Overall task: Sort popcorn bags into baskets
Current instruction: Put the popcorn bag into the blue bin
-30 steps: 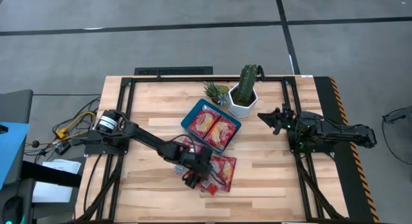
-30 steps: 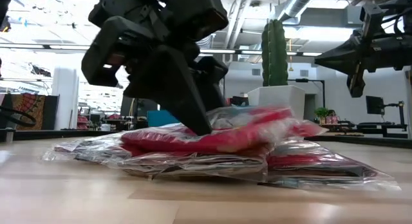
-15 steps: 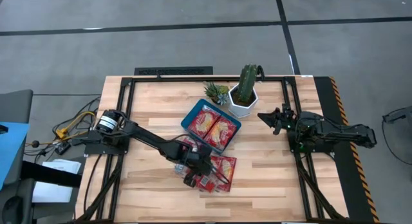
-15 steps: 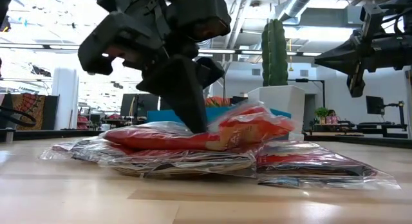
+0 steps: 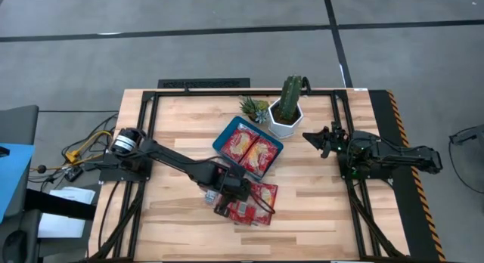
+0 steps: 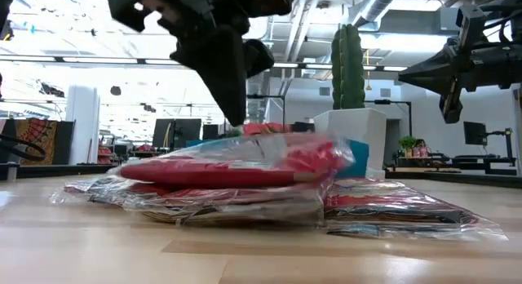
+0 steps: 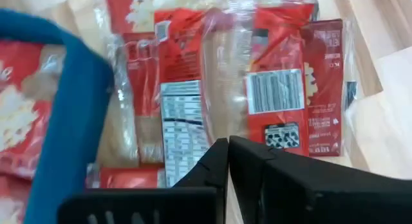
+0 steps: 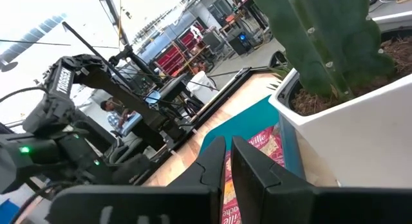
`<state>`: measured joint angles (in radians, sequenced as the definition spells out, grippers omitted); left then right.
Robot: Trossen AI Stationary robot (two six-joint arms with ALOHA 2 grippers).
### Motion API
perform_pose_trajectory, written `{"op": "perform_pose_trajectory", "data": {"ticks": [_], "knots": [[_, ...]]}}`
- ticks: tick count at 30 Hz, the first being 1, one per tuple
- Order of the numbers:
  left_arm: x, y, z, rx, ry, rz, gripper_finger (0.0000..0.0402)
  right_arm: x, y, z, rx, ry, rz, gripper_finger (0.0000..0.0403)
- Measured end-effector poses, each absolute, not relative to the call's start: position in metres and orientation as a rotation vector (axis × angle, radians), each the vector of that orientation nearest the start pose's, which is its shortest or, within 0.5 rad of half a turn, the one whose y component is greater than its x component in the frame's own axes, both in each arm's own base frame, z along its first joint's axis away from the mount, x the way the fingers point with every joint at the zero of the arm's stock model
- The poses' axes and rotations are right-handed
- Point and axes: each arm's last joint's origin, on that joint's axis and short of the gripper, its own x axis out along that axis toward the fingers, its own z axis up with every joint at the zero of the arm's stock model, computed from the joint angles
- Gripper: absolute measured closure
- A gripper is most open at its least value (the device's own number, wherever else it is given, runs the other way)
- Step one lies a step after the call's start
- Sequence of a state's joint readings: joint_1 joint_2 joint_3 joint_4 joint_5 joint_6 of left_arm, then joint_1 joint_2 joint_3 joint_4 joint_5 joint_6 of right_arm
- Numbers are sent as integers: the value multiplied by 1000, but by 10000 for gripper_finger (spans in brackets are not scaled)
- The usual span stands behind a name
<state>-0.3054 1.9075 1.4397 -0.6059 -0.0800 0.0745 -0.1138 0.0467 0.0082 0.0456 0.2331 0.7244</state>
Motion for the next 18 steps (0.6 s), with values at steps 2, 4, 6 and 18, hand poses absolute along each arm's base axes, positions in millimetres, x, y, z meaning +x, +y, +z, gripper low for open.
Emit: {"op": "perform_pose_trajectory", "data": {"ticks": [2,4,6,18], "knots": [[377,-116,217,268,1077,-222,401,98,-18,167,717,-133,-329,351],[374,-115,222,264,1085,-200,401,98,-18,167,717,-133,-329,351],[372,-114,226,249,1079,-182,401,98,-18,167,717,-133,-329,351],[365,-109,198,125,1098,-156,301,98,-18,167,717,-134,-333,351]]}}
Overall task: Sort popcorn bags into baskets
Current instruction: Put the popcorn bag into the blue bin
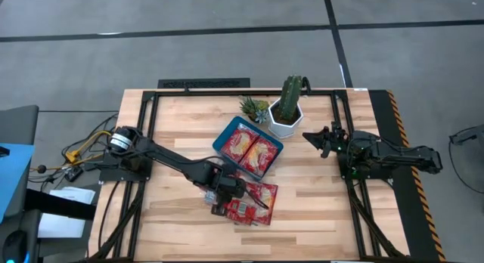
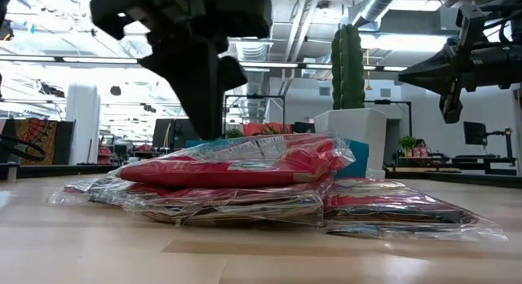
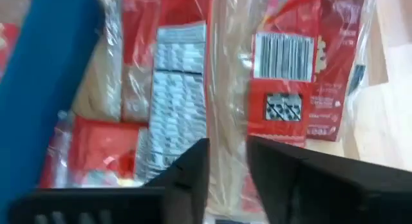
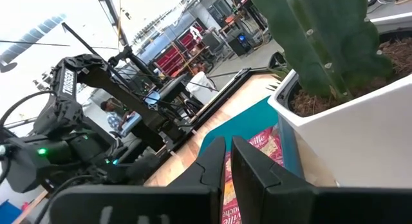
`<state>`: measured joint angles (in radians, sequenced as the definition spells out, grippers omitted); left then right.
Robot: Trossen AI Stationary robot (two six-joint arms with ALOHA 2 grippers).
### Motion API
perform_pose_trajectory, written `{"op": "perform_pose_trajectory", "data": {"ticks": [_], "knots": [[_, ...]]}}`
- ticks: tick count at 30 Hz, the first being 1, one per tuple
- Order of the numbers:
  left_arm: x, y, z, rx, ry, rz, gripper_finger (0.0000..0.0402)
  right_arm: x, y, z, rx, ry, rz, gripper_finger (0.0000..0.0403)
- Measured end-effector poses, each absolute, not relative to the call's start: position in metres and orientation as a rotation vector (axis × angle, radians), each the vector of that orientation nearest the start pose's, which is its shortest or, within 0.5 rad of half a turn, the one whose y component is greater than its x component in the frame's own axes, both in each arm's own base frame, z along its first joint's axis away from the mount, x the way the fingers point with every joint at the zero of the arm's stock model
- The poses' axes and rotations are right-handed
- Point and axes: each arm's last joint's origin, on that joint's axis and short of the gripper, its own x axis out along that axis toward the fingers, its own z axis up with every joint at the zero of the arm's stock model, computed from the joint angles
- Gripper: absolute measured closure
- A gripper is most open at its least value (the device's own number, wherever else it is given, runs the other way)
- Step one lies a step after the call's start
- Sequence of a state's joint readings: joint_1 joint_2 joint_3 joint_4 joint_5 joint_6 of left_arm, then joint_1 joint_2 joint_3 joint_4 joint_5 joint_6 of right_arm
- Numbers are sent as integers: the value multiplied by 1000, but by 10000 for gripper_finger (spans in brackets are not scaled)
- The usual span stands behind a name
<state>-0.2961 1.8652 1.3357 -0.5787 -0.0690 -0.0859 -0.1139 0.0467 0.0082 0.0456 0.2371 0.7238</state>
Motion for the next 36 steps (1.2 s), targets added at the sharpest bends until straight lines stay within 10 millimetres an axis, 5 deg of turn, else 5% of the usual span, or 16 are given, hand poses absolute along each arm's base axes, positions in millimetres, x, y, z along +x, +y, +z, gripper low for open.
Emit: {"op": "perform_pose_trajectory", "data": {"ticks": [9,18,27,36], "knots": [[377,-82,205,152,1081,-208,136,98,-18,167,725,-135,-332,351],[384,-70,177,175,1108,-361,102,98,-18,167,725,-135,-332,351],[394,-58,156,85,1126,-469,125,98,-18,167,726,-136,-332,351],[393,-52,154,74,1178,-501,292,98,-18,167,726,-140,-330,351]]}}
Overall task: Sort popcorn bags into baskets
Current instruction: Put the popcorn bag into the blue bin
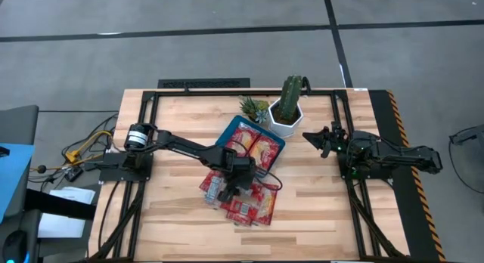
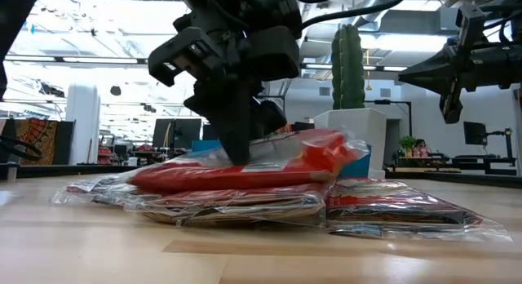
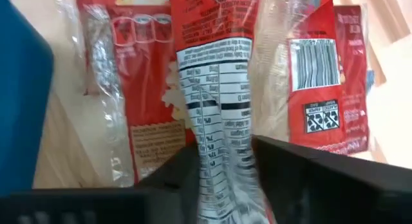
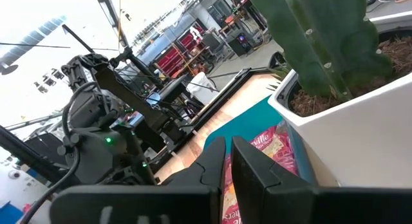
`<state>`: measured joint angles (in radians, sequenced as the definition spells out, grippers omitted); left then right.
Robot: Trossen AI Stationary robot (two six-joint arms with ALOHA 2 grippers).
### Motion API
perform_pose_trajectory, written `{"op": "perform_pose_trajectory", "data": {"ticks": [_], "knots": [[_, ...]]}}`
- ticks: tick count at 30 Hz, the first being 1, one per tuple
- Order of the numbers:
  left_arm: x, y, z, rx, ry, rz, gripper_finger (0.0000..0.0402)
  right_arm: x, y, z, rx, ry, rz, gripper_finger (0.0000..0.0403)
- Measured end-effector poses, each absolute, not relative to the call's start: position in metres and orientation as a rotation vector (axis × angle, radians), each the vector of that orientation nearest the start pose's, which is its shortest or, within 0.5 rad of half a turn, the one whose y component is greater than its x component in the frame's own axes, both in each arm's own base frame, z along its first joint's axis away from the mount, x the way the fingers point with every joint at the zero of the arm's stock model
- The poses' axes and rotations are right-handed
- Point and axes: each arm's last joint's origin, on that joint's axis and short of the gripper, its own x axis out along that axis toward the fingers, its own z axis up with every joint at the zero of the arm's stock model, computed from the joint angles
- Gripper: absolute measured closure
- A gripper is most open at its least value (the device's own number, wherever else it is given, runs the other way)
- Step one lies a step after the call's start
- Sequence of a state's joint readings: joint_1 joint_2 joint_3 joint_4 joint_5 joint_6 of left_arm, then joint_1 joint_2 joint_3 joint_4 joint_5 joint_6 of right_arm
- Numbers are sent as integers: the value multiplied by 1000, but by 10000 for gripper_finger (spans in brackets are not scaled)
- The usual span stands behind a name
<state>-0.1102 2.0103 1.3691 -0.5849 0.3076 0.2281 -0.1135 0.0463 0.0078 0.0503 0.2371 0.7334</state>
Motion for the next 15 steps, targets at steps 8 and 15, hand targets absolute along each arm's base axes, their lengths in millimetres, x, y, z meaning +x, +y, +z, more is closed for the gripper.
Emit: {"op": "perform_pose_trajectory", "data": {"ticks": [8,15], "knots": [[394,-53,160,26,1209,-483,395,98,-18,167,727,-140,-330,351],[396,-54,182,-48,1243,-435,401,98,-18,167,727,-141,-330,351]]}}
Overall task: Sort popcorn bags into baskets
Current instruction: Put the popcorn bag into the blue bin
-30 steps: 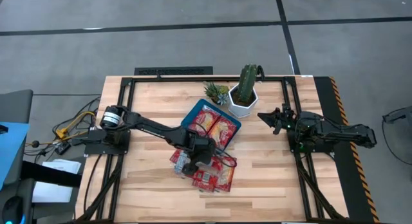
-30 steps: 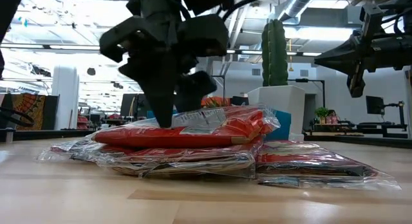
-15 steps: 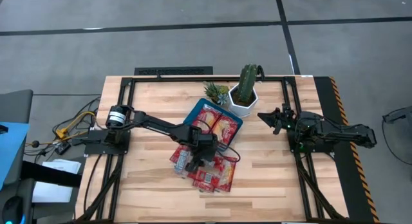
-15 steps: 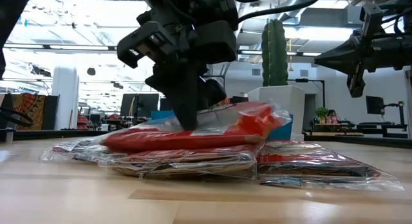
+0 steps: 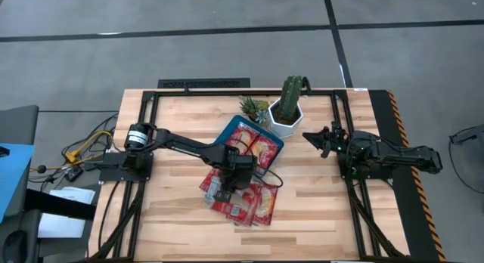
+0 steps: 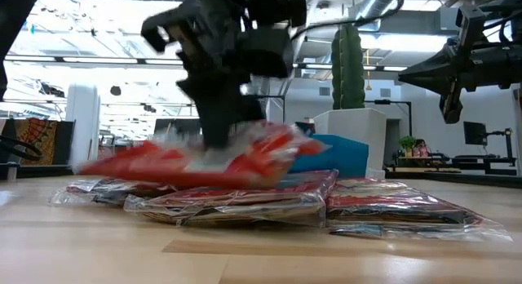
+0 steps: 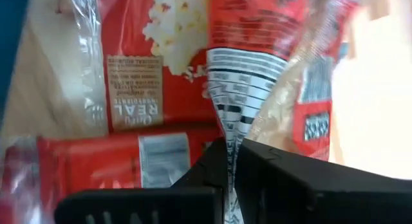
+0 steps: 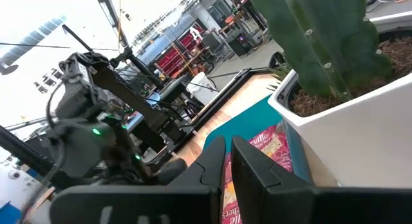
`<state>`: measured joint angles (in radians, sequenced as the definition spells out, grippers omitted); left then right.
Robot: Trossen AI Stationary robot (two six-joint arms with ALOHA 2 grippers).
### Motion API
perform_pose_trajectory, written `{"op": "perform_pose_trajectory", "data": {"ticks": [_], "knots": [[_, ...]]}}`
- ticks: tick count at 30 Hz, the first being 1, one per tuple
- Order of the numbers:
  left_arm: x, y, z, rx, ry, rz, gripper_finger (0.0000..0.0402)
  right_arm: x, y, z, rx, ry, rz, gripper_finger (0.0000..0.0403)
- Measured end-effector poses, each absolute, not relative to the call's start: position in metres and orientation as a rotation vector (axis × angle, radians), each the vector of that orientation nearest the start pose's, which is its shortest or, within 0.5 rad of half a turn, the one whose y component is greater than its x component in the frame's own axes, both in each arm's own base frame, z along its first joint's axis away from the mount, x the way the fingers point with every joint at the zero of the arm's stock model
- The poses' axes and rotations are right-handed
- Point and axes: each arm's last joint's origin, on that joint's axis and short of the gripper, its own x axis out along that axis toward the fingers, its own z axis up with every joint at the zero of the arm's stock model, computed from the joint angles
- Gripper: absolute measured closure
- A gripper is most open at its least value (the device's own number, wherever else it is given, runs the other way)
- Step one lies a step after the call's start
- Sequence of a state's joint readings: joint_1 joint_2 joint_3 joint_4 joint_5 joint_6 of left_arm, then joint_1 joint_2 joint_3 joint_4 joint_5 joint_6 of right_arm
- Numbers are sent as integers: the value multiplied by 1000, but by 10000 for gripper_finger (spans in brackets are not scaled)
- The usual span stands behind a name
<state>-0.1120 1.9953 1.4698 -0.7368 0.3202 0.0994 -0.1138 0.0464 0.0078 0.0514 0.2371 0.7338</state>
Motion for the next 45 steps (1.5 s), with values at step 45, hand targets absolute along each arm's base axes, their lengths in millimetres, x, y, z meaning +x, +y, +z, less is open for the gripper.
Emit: {"op": "perform_pose_trajectory", "data": {"ticks": [45], "knots": [[351,109,244,-793,925,691,401,98,-18,168,726,-142,-330,351]]}}
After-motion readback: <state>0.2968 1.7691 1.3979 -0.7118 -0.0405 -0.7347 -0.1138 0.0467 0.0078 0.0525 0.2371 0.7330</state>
